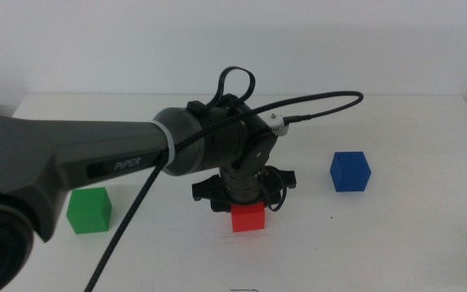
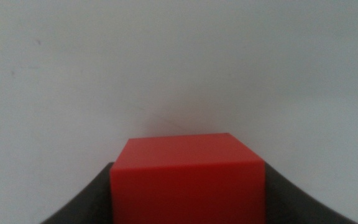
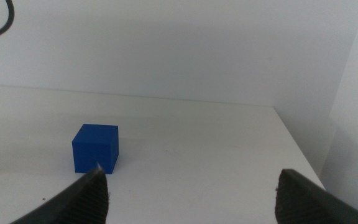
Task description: Stack red cubes first, then green, then blue cubes in a specific spot.
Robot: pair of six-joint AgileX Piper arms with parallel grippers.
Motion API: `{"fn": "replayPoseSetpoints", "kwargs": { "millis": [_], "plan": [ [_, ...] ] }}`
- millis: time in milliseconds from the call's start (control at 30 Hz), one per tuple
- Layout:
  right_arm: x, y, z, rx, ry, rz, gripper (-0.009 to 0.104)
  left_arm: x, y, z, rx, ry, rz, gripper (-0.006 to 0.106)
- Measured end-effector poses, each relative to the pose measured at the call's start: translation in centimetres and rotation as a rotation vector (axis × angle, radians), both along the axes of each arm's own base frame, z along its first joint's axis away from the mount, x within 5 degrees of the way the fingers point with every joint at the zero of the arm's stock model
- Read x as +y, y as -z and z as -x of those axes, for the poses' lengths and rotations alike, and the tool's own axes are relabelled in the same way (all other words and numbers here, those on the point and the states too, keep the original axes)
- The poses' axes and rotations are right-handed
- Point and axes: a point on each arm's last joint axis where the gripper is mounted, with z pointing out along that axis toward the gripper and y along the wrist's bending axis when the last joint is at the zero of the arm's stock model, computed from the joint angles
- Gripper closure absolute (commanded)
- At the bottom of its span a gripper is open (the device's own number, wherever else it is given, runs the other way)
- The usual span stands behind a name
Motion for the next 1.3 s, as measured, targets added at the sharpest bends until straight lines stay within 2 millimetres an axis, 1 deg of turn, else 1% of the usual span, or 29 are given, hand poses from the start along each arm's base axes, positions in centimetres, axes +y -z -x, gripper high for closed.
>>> {"fn": "replayPoseSetpoints", "kwargs": {
  "millis": [167,667,800,867,967,1000,1033,1200,1233,1300],
  "plan": [
    [0.00,0.00,0.00,0.000,0.000,0.000,0.005,-0.05,0.65,-0.05,0.011,-0.003,-0.008,0.082],
    [0.00,0.00,0.00,0.000,0.000,0.000,0.005,0.11,0.71,0.08,0.022,0.028,-0.038,0.082],
    [0.00,0.00,0.00,0.000,0.000,0.000,0.005,0.10,0.71,0.07,0.017,0.062,-0.050,0.079],
    [0.00,0.00,0.00,0.000,0.000,0.000,0.005,0.10,0.71,0.07,0.015,0.076,-0.054,0.074],
    [0.00,0.00,0.00,0.000,0.000,0.000,0.005,0.09,0.71,0.06,0.013,0.088,-0.058,0.063],
    [0.00,0.00,0.00,0.000,0.000,0.000,0.005,0.09,0.71,0.06,0.012,0.093,-0.059,0.052],
    [0.00,0.00,0.00,0.000,0.000,0.000,0.005,0.09,0.71,0.06,0.012,0.095,-0.060,0.048],
    [0.00,0.00,0.00,0.000,0.000,0.000,0.005,0.11,0.71,0.06,0.011,0.104,-0.066,0.013],
    [0.00,0.00,0.00,0.000,0.000,0.000,0.005,0.12,0.71,0.05,0.009,0.109,-0.068,0.007],
    [0.00,0.00,0.00,0.000,0.000,0.000,0.005,0.13,0.55,0.07,0.005,0.120,-0.070,0.007]
  ]
}}
